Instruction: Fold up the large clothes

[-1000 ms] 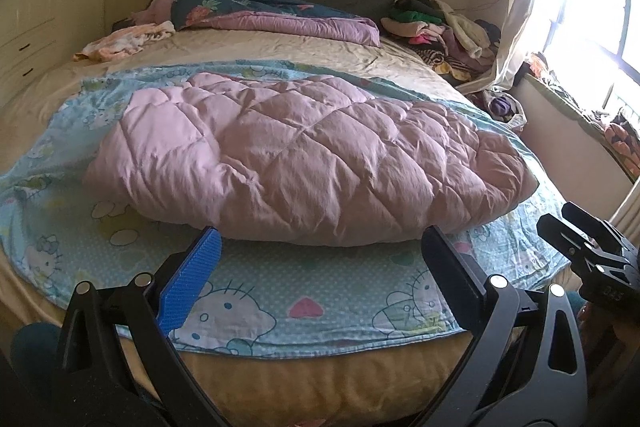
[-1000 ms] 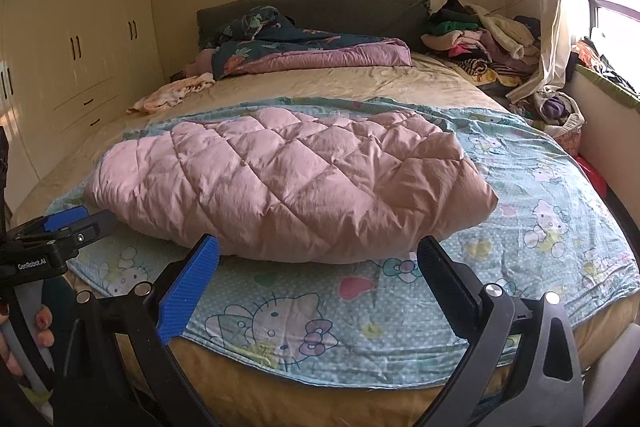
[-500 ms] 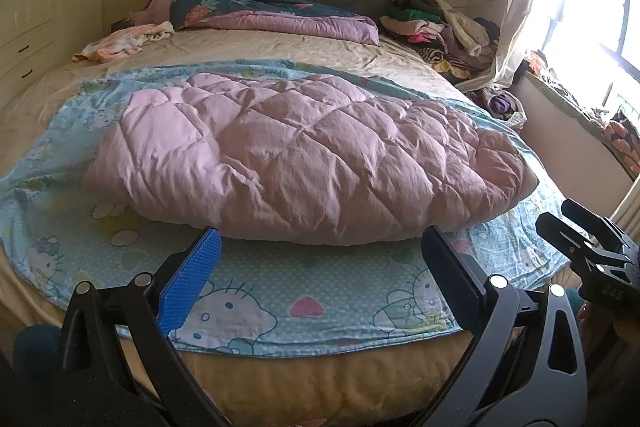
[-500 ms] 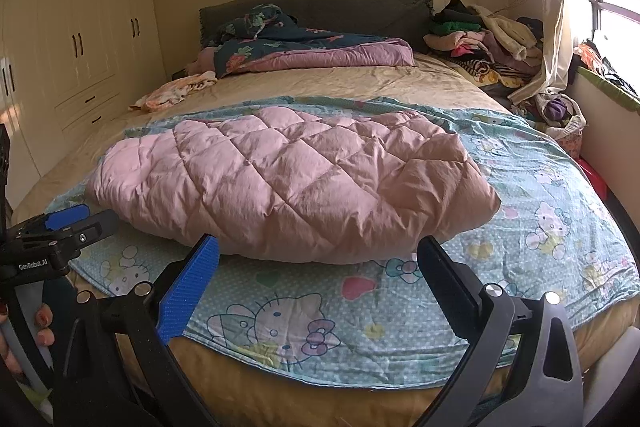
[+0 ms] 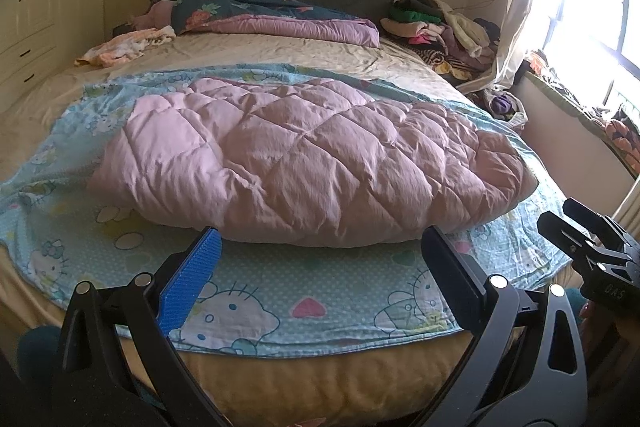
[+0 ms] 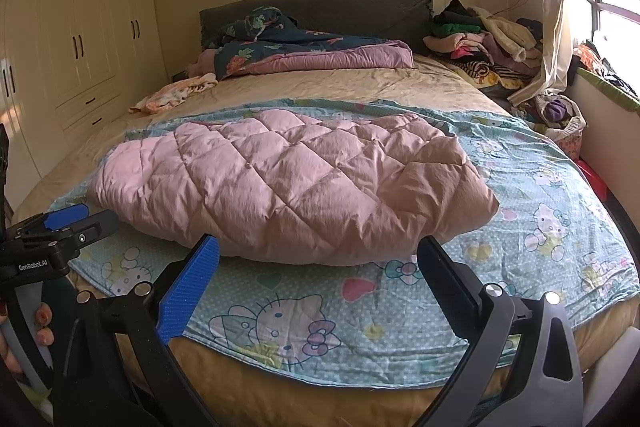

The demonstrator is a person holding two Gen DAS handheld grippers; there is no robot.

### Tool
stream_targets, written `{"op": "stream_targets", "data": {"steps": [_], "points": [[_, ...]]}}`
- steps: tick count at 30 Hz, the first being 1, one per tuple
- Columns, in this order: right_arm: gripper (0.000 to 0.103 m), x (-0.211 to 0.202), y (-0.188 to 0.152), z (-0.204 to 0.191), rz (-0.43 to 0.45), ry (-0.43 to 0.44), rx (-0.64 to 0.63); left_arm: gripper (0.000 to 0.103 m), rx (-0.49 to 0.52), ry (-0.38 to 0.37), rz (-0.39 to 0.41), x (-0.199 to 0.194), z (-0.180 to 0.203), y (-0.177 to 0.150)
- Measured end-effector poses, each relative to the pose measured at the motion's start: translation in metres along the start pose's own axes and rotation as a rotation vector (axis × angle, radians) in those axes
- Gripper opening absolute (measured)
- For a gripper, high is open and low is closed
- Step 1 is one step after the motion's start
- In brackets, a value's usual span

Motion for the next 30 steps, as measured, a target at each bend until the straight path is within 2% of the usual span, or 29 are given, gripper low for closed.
{"op": "stream_targets", "data": {"steps": [30], "points": [[0.099, -0.0008, 0.0006, -0.0006, 0.002, -0.002, -0.003, 0.094, 0.011, 0.020, -0.002, -0.0035, -0.0018, 0.0010]]}}
Point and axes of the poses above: each gripper's, at about its wrist camera, not at the fingertips, and x roughly the way its jaws point, z to its right, y to its top, the point moved 4 cm from there along x, roughly the way its jaws point, and after that the axes turned 7 degrees about -z, right-handed, at the moved point
